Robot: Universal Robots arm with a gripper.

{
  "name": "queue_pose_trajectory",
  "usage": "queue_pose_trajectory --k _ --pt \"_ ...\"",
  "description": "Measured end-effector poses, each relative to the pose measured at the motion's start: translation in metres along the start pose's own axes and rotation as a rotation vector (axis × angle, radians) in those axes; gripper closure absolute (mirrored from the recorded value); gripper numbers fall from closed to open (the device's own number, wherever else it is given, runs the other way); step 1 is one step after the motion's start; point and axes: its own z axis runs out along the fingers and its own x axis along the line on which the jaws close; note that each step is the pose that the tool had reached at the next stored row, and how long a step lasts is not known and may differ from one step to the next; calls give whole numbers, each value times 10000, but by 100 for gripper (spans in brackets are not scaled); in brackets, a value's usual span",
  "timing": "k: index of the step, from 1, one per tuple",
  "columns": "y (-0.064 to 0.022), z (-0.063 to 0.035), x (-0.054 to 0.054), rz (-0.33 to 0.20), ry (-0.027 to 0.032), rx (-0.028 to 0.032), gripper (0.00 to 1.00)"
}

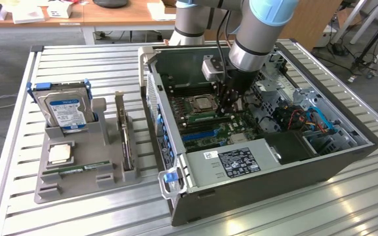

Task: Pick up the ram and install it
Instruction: 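Insert the ram into the slot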

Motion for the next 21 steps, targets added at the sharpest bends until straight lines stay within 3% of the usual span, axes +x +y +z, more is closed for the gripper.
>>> queue_pose_trajectory --k 4,9,21 --pt "0 3 -3 0 13 -1 88" --pt "0 3 -3 1 95 -5 88" --pt "-2 13 -12 -10 98 -5 88"
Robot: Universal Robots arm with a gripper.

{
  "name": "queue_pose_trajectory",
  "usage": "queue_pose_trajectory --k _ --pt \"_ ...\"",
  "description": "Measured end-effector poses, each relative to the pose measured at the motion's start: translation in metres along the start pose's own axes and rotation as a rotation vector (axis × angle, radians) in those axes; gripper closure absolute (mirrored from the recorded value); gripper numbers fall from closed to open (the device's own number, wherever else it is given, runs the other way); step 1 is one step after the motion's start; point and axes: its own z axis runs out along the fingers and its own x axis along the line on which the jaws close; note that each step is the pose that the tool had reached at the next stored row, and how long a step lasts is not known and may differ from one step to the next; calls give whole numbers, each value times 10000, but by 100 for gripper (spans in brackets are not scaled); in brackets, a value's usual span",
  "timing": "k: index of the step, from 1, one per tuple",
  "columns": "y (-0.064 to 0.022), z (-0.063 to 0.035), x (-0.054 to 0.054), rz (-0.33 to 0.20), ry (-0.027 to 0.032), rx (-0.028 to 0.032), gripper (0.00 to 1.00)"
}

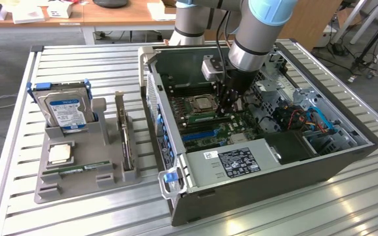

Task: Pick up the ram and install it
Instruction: 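Insert the ram into the slot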

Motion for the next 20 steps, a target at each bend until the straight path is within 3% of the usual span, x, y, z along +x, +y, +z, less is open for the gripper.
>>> queue_pose_trajectory --k 20 --pt "-8 5 -1 -13 0 0 88"
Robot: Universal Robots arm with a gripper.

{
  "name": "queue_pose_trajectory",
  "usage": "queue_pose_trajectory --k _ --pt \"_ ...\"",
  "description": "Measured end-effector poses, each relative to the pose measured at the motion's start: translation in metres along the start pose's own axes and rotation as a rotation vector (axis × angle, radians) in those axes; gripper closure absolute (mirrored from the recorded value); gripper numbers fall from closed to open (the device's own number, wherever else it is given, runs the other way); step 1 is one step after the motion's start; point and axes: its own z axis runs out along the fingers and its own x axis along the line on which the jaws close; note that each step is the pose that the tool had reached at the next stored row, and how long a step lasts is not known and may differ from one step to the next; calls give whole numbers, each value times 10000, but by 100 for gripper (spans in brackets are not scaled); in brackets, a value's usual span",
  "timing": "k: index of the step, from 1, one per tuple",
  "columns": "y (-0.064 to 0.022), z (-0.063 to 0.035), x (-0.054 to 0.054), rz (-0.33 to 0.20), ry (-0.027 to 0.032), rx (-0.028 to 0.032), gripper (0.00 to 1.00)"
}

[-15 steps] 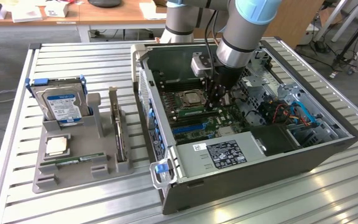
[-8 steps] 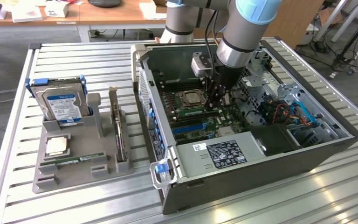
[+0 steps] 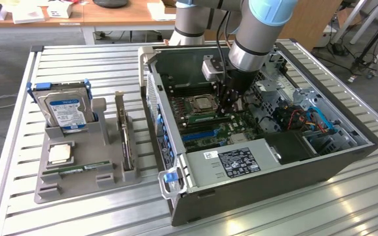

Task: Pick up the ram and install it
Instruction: 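Insert the ram into the slot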

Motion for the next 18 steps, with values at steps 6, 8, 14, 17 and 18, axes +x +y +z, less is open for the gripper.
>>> queue_pose_trajectory --k 6,8,14,17,18 --pt "10 1 0 -1 -1 0 88" --pt "11 5 1 0 -1 0 88" --pt "10 11 -2 0 -2 1 88" --pt "10 12 -3 0 0 0 88" --pt "10 12 -3 0 0 0 88"
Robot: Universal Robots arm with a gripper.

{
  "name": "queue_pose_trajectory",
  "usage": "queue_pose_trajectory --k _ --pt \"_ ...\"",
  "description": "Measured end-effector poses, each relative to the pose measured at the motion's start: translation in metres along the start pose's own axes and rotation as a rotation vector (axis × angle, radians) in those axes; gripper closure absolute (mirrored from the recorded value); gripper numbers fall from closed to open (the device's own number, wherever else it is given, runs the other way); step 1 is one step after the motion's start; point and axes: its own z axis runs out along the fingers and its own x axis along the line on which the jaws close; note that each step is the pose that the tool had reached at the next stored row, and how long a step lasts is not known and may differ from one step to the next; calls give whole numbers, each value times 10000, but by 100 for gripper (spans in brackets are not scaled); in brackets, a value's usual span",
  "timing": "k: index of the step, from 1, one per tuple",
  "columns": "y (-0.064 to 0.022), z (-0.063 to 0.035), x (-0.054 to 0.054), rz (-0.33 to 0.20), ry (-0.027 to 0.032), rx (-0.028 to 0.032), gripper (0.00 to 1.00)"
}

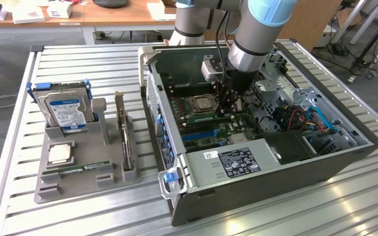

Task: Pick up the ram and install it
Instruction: 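Insert the ram into the slot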

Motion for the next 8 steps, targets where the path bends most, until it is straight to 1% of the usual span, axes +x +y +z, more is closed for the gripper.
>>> queue_pose_trajectory --k 8 --pt "0 1 -3 0 0 0 88"
